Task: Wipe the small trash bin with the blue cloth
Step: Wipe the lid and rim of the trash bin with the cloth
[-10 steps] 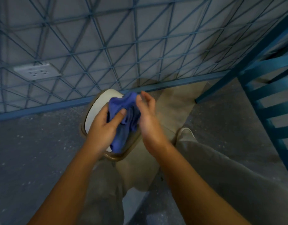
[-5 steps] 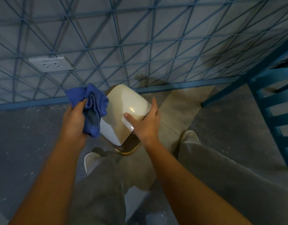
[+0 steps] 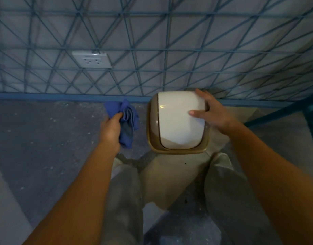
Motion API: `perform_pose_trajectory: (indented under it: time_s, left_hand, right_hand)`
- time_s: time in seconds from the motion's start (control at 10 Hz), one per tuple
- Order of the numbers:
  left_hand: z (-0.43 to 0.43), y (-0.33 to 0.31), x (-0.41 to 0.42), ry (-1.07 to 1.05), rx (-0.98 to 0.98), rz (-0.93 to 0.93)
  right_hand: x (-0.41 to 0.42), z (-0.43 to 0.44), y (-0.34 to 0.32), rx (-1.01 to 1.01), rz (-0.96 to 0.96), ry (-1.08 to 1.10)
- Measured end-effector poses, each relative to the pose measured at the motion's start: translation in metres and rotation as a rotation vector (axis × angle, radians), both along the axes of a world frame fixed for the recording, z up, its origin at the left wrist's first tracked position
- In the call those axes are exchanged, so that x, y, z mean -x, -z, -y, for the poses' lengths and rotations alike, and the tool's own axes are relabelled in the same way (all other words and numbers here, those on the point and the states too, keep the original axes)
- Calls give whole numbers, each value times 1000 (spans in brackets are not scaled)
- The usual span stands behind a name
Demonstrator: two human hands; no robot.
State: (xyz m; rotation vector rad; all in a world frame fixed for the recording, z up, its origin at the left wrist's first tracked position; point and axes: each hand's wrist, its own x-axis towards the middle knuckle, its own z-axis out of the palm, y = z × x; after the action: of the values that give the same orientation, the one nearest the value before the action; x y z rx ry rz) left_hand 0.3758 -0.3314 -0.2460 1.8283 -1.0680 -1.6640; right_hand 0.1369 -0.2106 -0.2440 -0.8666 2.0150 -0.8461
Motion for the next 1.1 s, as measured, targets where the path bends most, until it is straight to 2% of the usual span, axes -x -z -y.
perform_pose_trajectory:
  time_s: [0.1,0.3,0.4,0.5,0.6,0.8,1.0,1.1]
  left_hand:
    - [3,4,-1,32,23,5]
    - [-4,18,0,212,-12,-11]
    - [-10,26,-6,346,-18,81]
    - [-17,29,-13,492,11,332]
    - [-22,28,-13,537,91,427]
    - [-24,20,5,351,-34,293]
    - [-49,18,25,180,-201,18]
    - [-60,25,30,136,-189,-91]
  right_hand:
    - [1,1,-7,-37,-78,-50]
    - [-56,6,-13,-63,-488,-116]
    - [-85,16,-11,16,-539,-242]
    - [-95,27,-4,-51,-530,-319]
    - [-96,31,2,-88,-513,-312]
    - [-94,30,4,-82,-485,-298]
    - [-93,29,6,-59,-464,-289]
    - [-94,28,9,-36,-471,-273]
